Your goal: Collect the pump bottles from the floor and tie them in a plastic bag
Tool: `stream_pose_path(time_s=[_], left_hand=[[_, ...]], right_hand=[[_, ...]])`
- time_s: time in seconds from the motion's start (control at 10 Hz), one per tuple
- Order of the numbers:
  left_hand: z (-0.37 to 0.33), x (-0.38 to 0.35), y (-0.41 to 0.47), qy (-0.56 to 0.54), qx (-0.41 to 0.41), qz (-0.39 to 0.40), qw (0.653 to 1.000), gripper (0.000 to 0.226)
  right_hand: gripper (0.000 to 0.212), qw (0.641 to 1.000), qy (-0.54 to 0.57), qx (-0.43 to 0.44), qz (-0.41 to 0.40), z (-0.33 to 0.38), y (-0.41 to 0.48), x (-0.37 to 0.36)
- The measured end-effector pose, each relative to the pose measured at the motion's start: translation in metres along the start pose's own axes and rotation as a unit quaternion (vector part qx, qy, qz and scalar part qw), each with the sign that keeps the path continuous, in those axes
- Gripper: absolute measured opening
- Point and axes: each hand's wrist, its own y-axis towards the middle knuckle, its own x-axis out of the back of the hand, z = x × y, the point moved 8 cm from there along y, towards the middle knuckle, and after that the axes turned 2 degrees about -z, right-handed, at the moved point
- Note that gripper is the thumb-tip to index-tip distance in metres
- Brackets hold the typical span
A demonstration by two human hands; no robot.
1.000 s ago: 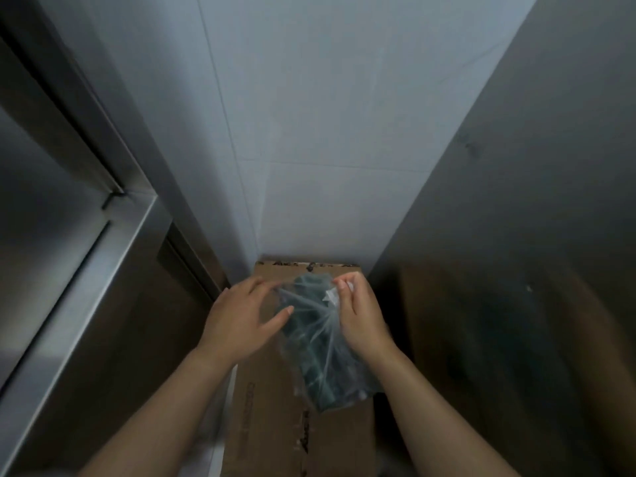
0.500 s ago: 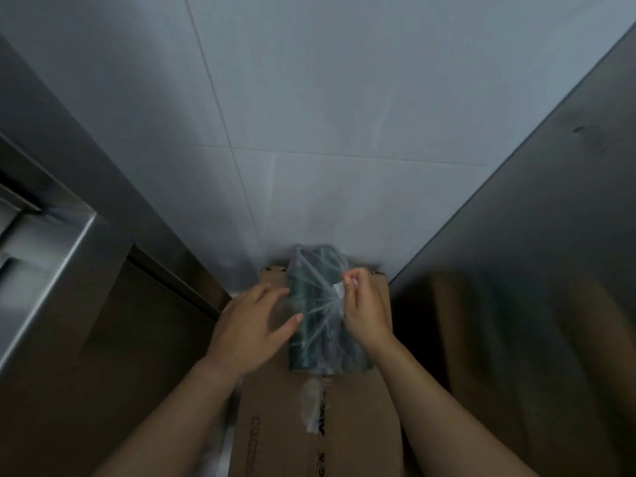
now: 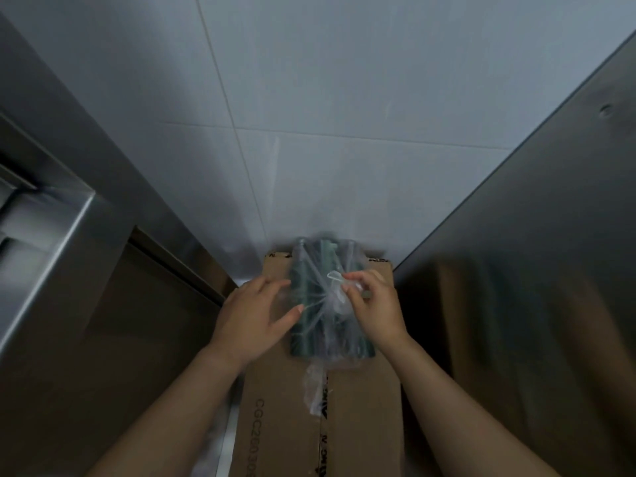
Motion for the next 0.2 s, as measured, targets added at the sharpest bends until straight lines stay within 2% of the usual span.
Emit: stream_pose_path(time_s=[0.1,0.2], left_hand=[[-0.007,0.005,-0.004,0.002,-0.004,-0.009,1.000,0.063],[-0.018,0.019,-0.014,0.023,-0.016,-0.021,0.999,0.065]], right_hand=[[0.023,0.999,-0.033,0.016,0.004,0.006,-0.005,0.010],[0.032,0.998,-0.055,-0.004,0.015,0.015,-0.012,0.022]])
